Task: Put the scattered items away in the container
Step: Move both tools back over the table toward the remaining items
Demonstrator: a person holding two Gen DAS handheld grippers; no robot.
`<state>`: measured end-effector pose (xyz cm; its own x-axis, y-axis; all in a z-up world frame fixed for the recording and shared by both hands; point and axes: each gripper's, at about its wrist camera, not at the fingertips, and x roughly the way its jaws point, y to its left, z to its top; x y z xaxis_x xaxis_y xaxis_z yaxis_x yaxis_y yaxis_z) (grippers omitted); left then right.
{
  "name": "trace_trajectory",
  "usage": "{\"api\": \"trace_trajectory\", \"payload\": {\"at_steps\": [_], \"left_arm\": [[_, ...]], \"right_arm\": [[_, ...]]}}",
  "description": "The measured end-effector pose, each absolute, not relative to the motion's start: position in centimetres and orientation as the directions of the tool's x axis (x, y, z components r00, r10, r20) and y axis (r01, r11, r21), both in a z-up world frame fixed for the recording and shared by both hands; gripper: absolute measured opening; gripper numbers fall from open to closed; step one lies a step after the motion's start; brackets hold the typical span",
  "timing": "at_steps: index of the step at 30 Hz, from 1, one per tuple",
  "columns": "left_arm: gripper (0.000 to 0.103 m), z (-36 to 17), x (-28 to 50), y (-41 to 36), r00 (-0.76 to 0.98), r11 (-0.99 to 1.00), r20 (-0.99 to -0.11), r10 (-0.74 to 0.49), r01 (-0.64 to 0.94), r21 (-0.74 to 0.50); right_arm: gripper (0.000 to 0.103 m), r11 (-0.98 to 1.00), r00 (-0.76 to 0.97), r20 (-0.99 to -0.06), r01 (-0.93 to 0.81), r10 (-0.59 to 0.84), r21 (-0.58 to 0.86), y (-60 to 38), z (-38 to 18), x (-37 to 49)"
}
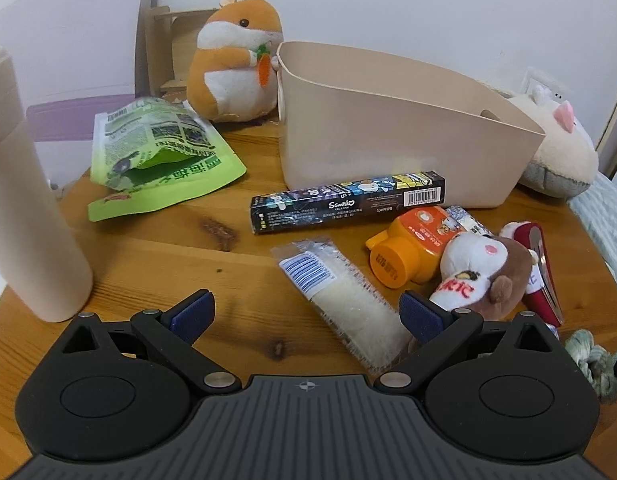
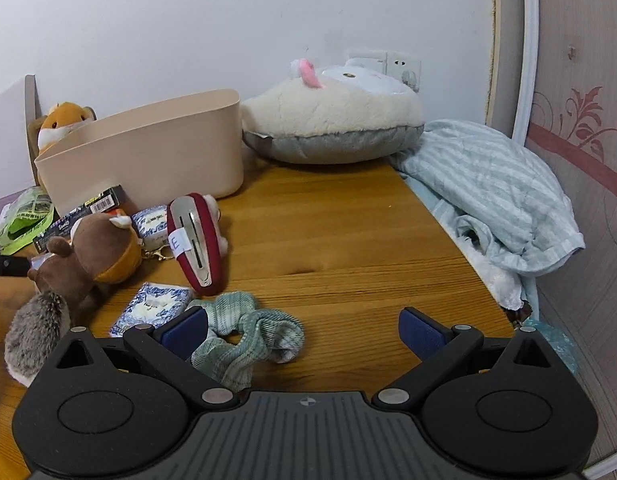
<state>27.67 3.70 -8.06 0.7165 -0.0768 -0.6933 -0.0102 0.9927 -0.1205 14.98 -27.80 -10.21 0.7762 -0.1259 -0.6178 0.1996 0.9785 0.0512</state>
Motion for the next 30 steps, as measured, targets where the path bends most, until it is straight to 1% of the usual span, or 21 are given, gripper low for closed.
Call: {"api": "trace_trajectory", "payload": {"at_steps": [8,15,22,27,29,30], "left_arm": [[0.101,-9.6,29.6,2.9,0.694,0.992,-0.716,-0.076,-0.022,-0.126],[0.101,-10.2,31.2,2.9,0.671,0.986,-0.735,-0.100,-0.033,-0.165],[0.101,-10.6,32.1,2.2,0.670,0.994,-0.740,-0.055,-0.031,-0.102],[0.101,-10.7,32.1,2.1,0.676,0.995,-0.735,-0.049,-0.031,-0.095],[0.101,-10.7,32.1,2.1,0.678,0.995,-0.733,-0.048,-0.032,-0.095],[0.101,-10.7,32.1,2.1,0.679,0.995,-0.733,-0.048,-0.032,-0.095]], "right_arm": [[0.103,0.982,0.769,-0.625,0.189,-0.135,0.019,-27.3,-10.8,15.9],[0.103,0.984,0.762,-0.634,0.179,-0.132,0.010,-27.5,-11.3,16.6],[0.103,0.982,0.754,-0.642,0.187,-0.136,0.012,-27.9,-11.8,17.4],[0.103,0.982,0.754,-0.643,0.188,-0.135,0.014,-28.1,-11.9,17.7],[0.102,0.983,0.753,-0.644,0.183,-0.134,0.009,-28.0,-12.1,17.8],[0.098,0.984,0.752,-0.645,0.178,-0.134,0.004,-28.0,-12.1,17.9]]}}
